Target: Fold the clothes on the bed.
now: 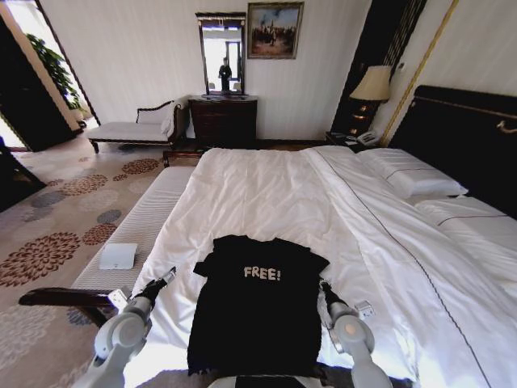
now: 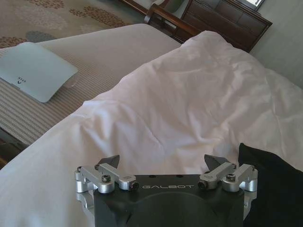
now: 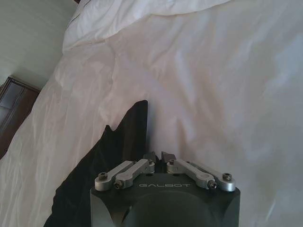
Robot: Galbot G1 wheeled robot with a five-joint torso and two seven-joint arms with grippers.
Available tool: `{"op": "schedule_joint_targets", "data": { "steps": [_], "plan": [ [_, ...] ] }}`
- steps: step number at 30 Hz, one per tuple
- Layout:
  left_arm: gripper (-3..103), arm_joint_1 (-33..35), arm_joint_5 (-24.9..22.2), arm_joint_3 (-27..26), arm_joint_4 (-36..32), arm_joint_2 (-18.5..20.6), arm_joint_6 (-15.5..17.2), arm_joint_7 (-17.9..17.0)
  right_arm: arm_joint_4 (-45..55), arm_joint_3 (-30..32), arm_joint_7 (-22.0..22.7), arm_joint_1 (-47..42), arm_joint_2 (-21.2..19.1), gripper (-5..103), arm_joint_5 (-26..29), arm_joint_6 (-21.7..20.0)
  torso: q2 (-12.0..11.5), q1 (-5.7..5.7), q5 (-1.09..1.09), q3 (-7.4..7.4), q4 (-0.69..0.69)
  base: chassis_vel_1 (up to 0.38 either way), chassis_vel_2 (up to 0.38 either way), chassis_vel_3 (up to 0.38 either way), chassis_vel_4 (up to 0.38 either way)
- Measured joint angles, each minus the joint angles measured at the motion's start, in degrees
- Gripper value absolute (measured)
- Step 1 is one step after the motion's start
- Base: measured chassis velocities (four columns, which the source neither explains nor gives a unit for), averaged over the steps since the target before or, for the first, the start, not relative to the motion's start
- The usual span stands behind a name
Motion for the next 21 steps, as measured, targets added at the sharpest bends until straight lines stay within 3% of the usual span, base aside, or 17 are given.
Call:
{"op": "schedule_joint_targets", "data": {
  "steps": [5,13,17,21],
  "plan": [
    [100,0.37,0.31,0.04,-0.29,-0.33,-0.17,0.01,-0.10,-0.06,0.08,0.14,0.02,1,-1.74,1.21,0.00,0.00,0.00,0.00,0.00,0.000,0.000,0.000,0.000],
    [100,0.44,0.92,0.52,-0.34,-1.00,-0.26,0.01,0.50,-2.47,-2.12,-0.74,0.48,0,-6.77,2.80,0.00,0.00,0.00,0.00,0.00,0.000,0.000,0.000,0.000],
    [100,0.56,1.22,0.60,-0.36,-1.23,-0.33,0.01,0.90,-5.11,-5.31,-1.79,0.76,0,-11.10,4.05,0.00,0.00,-0.01,0.00,-0.01,0.000,0.000,0.000,0.000],
    [100,0.88,1.40,0.39,-0.31,-1.27,-0.58,0.01,-0.86,-9.15,-11.93,-2.45,0.37,0,-17.26,7.64,0.00,0.00,-0.01,0.00,0.00,0.000,0.000,0.000,0.000]
  ]
}}
